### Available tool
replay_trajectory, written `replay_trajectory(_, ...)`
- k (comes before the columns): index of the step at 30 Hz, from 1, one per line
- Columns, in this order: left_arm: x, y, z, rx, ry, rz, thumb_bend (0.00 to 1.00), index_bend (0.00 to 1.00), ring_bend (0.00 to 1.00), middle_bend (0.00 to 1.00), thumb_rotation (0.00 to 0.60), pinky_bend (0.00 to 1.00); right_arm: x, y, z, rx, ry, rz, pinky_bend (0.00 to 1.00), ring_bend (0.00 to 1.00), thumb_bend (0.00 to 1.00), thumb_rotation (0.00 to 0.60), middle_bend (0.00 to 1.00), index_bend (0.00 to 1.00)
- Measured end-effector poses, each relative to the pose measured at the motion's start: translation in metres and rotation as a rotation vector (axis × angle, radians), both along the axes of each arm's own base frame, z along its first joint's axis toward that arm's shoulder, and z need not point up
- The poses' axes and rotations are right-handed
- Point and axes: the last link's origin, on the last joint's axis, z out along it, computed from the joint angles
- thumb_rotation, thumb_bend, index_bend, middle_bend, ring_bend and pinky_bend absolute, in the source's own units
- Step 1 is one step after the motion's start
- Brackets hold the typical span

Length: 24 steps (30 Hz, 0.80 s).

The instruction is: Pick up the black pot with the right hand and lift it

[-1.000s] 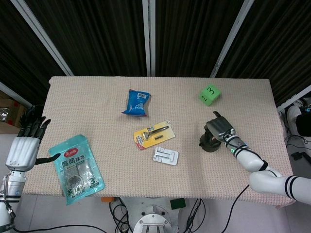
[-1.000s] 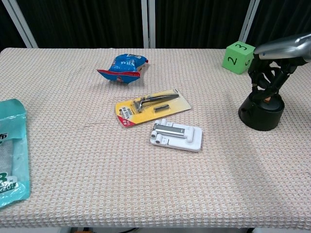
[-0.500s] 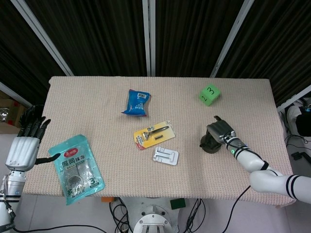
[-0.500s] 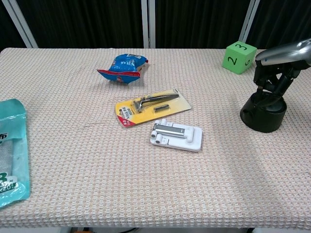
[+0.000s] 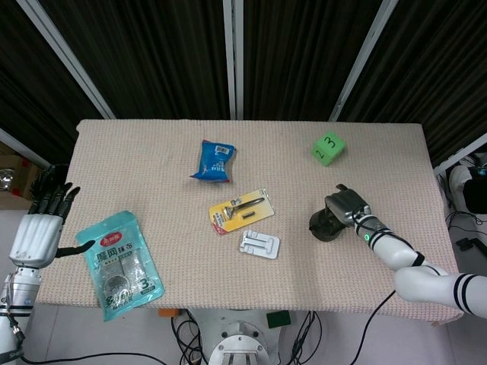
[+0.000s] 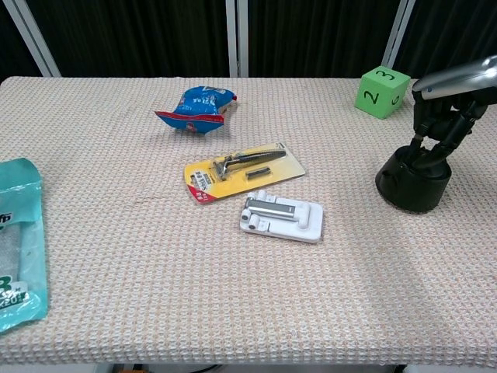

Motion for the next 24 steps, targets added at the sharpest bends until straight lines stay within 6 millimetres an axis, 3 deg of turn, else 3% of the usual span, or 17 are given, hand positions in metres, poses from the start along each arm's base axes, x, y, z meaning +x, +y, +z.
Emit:
replay_trajectory(5,0.0,0.0,-0.001,-0.003,0.001,0.001,0.0,0.06,0.02,0.02,0.42,0.13,0.0,-0.001,0.003,-0.018,-0.007,0.008,0.26,0.85,0.18,0.437,0.94,1.0)
replay_trajectory(16,0.0,0.0,-0.001,-0.005,-0.001,0.002,0.0,0.06,0.02,0.02,0.424,0.14,0.002,0.002,0.008,-0.114,-0.083,0.089,0.4,0.95,0.18,0.421,1.0,1.0)
replay_trajectory(24,0.0,0.001,-0.002,-0.01,-0.003,0.002,0.0,0.06,0.02,0.02,0.424,0.13,0.003,0.005,0.017,-0.189,-0.153,0.17,0.51,1.0,0.29,0.42,1.0,1.0)
